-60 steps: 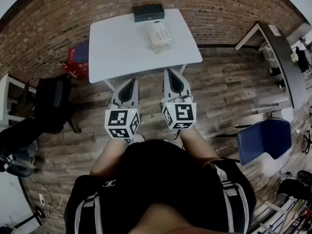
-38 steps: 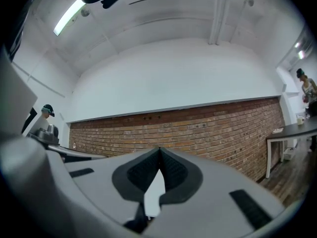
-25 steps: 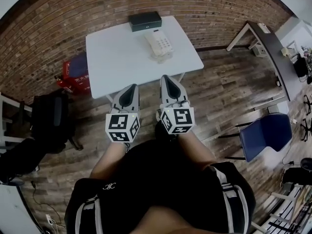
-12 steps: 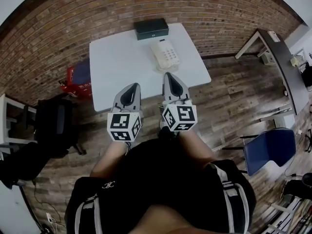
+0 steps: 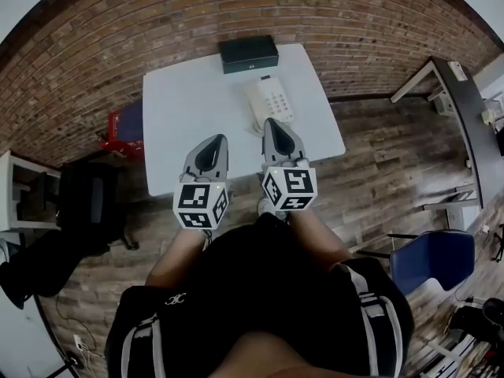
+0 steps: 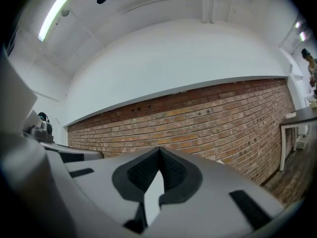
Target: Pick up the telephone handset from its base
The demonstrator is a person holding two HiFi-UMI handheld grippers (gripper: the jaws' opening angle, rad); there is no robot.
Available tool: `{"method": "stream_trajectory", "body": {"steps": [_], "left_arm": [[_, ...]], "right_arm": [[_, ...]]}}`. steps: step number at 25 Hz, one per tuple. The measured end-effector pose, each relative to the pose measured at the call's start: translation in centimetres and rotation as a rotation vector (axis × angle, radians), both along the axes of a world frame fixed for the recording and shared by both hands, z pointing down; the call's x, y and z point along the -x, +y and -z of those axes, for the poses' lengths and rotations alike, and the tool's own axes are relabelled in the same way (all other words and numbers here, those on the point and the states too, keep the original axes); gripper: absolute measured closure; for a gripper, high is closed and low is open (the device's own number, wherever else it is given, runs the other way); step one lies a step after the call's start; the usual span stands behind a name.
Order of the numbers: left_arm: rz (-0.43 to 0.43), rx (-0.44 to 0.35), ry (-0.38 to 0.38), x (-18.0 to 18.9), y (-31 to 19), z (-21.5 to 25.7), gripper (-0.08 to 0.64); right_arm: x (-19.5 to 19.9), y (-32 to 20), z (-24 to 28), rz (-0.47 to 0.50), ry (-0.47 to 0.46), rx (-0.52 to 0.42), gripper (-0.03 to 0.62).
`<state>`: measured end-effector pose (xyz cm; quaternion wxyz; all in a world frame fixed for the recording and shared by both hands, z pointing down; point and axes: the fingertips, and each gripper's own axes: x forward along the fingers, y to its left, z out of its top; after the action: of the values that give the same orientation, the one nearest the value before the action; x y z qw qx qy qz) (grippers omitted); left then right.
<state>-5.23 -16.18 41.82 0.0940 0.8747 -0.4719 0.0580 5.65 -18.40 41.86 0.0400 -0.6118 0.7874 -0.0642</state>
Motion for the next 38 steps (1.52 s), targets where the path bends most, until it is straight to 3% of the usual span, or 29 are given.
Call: {"method": "stream_trajectory", "body": {"steps": [15,21,33,34,36,38], "left_arm": [[0.124,0.032,-0.030,-5.6,-9.0,-0.5,0.558],[0.189,0.047,-0.007,-5.3,-11.4,-0.8,0.558],[0.175,0.069,0.007,-2.5,-14.7,-1.5,0.558],[0.177,0.073,0.007,-2.1,-14.8,-1.7,0.558],[0.186,0.083,0.011,-1.2,-15.1,-2.2,0.558],[0.196,0.093,0.019,-0.3,-15.3,-2.4,0.558]], "right_arm": [[-4.3,-10.1,-2.7,0.159,0.005,0.073,0.595],[-4.5,-13.5,-5.9,0.203,0.016,0.178,0.594],[-1.5,-18.2,-12.7,0.193,0.170,0.336,0.591],[-1.2,-18.5,-13.3,0.195,0.185,0.354,0.583],[-0.6,-19.2,-14.6,0.202,0.216,0.391,0.497],[-0.2,-19.7,-15.8,0.199,0.255,0.426,0.472]]}}
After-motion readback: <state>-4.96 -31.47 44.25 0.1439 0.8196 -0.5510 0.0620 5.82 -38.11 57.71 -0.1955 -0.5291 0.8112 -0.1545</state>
